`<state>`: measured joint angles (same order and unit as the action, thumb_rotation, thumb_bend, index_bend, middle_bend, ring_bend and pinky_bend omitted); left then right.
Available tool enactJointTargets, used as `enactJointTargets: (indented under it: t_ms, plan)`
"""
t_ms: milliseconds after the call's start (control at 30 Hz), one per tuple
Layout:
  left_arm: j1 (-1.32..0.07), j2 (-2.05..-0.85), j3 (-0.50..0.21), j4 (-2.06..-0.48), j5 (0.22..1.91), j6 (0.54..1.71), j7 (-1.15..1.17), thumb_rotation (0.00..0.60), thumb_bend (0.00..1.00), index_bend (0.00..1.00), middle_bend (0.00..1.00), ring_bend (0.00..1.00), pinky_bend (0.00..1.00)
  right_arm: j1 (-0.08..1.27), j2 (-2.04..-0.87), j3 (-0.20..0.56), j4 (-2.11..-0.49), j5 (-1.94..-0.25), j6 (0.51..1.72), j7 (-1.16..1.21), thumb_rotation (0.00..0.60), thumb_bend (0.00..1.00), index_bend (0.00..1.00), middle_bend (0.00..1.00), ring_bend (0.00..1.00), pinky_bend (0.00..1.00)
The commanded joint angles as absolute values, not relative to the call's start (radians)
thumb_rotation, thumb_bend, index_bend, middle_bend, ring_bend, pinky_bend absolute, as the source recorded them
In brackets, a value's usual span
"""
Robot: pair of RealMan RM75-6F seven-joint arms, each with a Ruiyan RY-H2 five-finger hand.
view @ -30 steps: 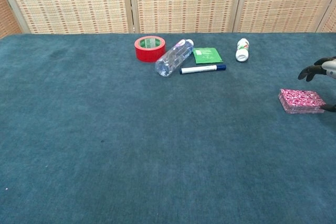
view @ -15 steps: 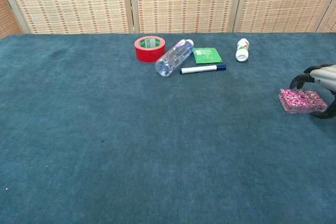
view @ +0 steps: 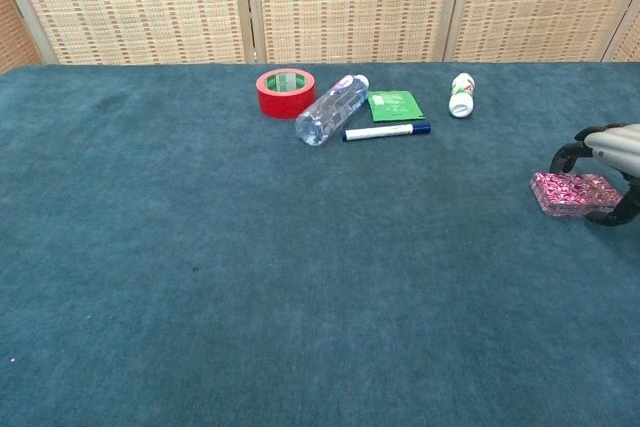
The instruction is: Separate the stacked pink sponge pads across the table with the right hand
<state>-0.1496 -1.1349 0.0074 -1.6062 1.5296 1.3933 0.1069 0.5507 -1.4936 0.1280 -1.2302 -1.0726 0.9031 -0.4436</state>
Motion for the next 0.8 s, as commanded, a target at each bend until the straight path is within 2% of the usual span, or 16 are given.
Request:
enactJointTargets:
  t_ms: [33, 433, 800]
  plan:
    - [-0.15, -1.135, 0.008, -1.607, 1.529, 1.392, 0.108, 0.6, 0.46, 0.0, 0.0, 0.0, 0.1, 0.553, -1.496, 0.129, -1.231, -1.072, 0.907, -0.442, 0.6, 0.24, 0.28, 0.24, 0.0, 0.0]
    - [-0.154, -1.137, 0.009, -1.609, 1.521, 1.379, 0.118, 0.6, 0.46, 0.0, 0.0, 0.0, 0.1, 0.563, -1.51, 0.13, -1.218, -1.045, 0.904, -0.454, 0.6, 0.24, 0.29, 0.24, 0.0, 0.0]
    - [-0.152, -1.137, 0.012, -1.613, 1.529, 1.387, 0.122, 0.6, 0.46, 0.0, 0.0, 0.0, 0.1, 0.567, -1.523, 0.129, -1.209, -1.041, 0.917, -0.453, 0.6, 0.24, 0.34, 0.28, 0.04, 0.0]
